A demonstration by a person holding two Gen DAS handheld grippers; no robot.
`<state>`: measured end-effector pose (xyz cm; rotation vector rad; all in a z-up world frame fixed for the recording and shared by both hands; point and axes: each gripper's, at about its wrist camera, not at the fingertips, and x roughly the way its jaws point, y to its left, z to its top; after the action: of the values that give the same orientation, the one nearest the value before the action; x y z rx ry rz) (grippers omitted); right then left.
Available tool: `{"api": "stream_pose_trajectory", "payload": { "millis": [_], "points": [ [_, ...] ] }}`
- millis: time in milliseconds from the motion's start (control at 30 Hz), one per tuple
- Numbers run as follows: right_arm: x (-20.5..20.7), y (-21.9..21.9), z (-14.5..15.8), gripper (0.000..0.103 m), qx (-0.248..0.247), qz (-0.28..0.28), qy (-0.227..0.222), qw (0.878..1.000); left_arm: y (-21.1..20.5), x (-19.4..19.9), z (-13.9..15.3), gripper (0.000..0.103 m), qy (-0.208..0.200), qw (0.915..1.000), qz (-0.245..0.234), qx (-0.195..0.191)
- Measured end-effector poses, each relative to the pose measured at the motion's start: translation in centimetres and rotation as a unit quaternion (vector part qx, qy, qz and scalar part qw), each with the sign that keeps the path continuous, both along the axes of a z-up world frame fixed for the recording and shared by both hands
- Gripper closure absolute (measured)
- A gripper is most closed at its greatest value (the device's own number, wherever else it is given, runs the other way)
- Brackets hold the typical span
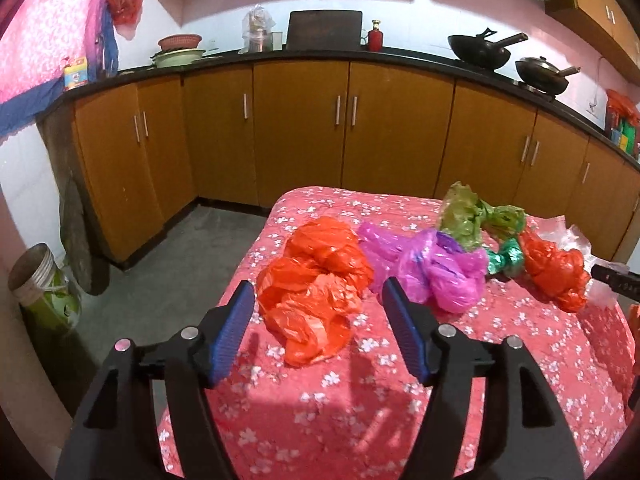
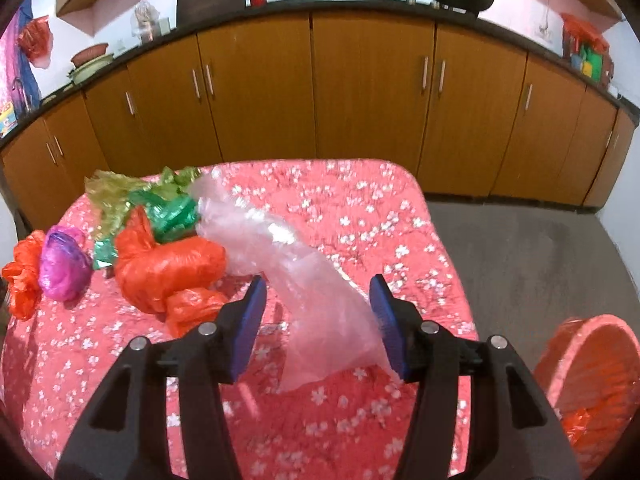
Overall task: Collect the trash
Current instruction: 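Grasp a clear bag with the right gripper while the left gripper grasps a red bag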
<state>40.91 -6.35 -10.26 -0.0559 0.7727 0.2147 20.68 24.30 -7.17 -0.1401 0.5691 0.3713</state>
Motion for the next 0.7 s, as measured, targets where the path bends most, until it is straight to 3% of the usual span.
{"api": "stream_pose_trajectory", "payload": {
  "millis": [67, 133, 400, 433, 533, 700],
  "points": [
    [0.5, 0.1, -0.6, 0.054, -0.005, 0.001, 0.011, 1.0, 0.3, 0.2, 0.0, 0.036, 0.001, 1.0, 0.002, -0.001],
    [0.8, 0.3, -1.1, 0.069, -0.013, 0.003, 0.021, 1.0, 0.6, 0.3, 0.1, 0.036, -0.002, 1.0, 0.004, -0.004],
    [1.7, 0.5, -2.4, 0.072, -0.033, -0.003, 0.055, 0.998, 1.2, 0.7, 0.5, 0.029, -0.004, 1.0, 0.003, 0.003],
    [1.6, 0.4, -2.4, 0.084, -0.032, -0.003, 0.054, 0.998, 1.3, 0.9, 0.4, 0.029, 0.0, 1.0, 0.002, 0.003],
    [1.3, 0.4, -2.5, 0.099, -0.028, 0.005, 0.053, 0.998, 1.5, 1.3, 0.1, 0.029, 0.007, 1.0, 0.001, 0.0],
    [-0.6, -0.5, -1.9, 0.1, -0.001, 0.0, 0.035, 0.999, 2.2, 2.5, -0.6, 0.029, 0.03, 0.9995, 0.002, -0.013]
  ]
}}
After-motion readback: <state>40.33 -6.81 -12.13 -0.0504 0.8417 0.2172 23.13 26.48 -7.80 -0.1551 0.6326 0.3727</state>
